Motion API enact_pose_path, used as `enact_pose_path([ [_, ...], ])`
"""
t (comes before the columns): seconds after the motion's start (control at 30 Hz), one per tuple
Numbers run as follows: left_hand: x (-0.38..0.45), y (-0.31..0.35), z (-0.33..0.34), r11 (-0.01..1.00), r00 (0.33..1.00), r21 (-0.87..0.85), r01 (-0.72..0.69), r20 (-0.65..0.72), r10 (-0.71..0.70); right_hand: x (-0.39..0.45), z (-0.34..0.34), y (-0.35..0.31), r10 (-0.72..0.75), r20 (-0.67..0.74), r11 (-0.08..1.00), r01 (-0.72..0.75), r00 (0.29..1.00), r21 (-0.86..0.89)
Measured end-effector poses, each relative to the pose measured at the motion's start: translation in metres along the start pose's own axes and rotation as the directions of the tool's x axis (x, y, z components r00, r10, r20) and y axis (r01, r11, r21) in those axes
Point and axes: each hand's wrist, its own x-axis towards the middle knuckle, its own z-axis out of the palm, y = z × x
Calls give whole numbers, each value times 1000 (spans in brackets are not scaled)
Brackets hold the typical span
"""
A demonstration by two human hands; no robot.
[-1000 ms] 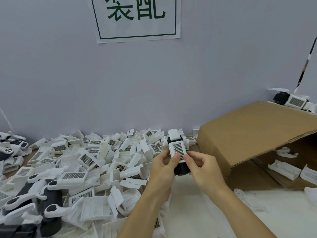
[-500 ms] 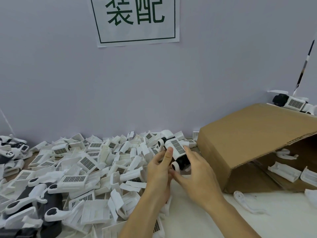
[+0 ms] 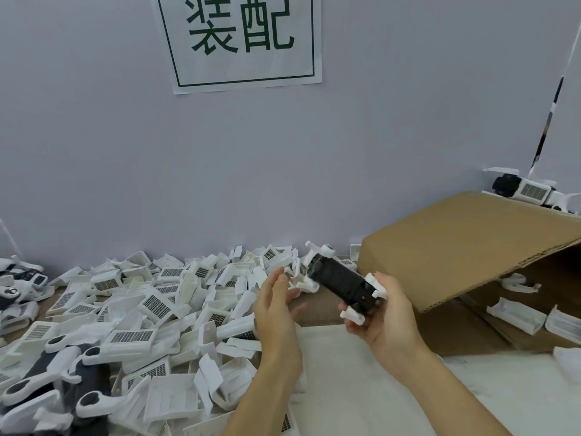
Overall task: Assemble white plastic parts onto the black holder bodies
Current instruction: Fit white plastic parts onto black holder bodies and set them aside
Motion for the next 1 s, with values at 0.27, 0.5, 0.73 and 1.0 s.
enact_pose_path([
  [0.27,1,0,-1,996,998,-79,29,52,-25,-3,3,7,200,165,976,-183,966,-114],
  [0.5,-4,11,-2,977,980,-152,152,154,-129,-3,-8,-4,-83,209,989,106,974,-103],
  [0.73,-2,9,-2,974,974,-111,198,131,-183,-3,-9,-17,-349,355,851,451,867,-267],
  [1.0,2,8,-6,969,964,-88,230,158,-214,-4,-11,-25,-386,459,697,579,800,-423],
])
